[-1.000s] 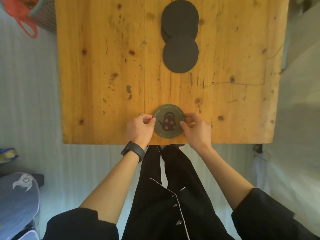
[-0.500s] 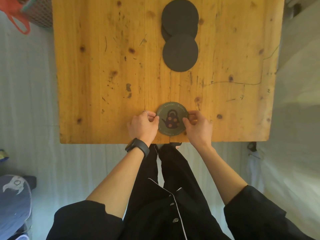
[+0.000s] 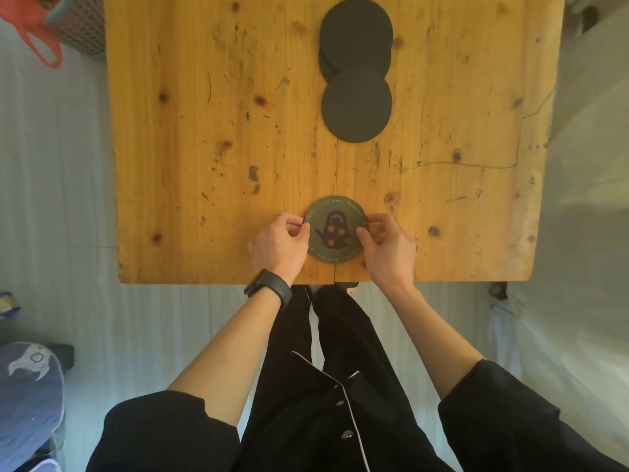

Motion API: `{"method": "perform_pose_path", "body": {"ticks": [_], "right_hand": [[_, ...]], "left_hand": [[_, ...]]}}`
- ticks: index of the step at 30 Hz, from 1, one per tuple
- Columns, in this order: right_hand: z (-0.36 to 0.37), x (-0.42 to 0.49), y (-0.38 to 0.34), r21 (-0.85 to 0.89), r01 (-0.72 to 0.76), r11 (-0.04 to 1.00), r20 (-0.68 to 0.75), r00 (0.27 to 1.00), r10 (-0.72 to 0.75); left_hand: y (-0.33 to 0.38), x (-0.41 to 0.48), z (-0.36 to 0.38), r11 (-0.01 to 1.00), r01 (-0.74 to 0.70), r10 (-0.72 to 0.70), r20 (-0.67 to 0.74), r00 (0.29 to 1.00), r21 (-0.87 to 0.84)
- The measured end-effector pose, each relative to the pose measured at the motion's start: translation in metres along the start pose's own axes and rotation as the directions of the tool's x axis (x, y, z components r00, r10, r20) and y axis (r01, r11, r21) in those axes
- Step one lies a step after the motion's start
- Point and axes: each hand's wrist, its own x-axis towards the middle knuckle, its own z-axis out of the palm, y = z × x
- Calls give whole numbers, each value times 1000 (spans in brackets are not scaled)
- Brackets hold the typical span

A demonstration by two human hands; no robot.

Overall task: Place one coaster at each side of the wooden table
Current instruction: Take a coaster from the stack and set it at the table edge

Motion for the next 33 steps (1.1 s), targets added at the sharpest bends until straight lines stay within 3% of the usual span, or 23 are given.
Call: {"method": "perform_pose_path", "body": {"ticks": [10, 12, 15, 19, 29, 33], "right_hand": [[-3, 0, -3, -19, 61, 998, 30, 998, -61], [-5, 0, -2, -42, 103, 994, 54, 993, -100], [-8, -1, -1, -128, 201, 971, 53, 979, -195], [-10, 2, -2, -259, 313, 914, 94, 950, -299], [-12, 2, -7, -282, 284, 916, 148, 957, -251], [-22, 8, -14, -363, 293, 885, 230, 948, -220]], "left_hand": [[-4, 2, 4, 995, -72, 76, -50, 996, 75], [-8, -1, 7, 983, -147, 156, -77, 985, 111], [-14, -5, 12, 898, -330, 373, -105, 922, 292], [-20, -3, 16, 818, -389, 471, -106, 876, 423], [-21, -6, 22, 756, -481, 562, -65, 824, 444], [-19, -5, 16, 739, -490, 559, -15, 829, 461]]}}
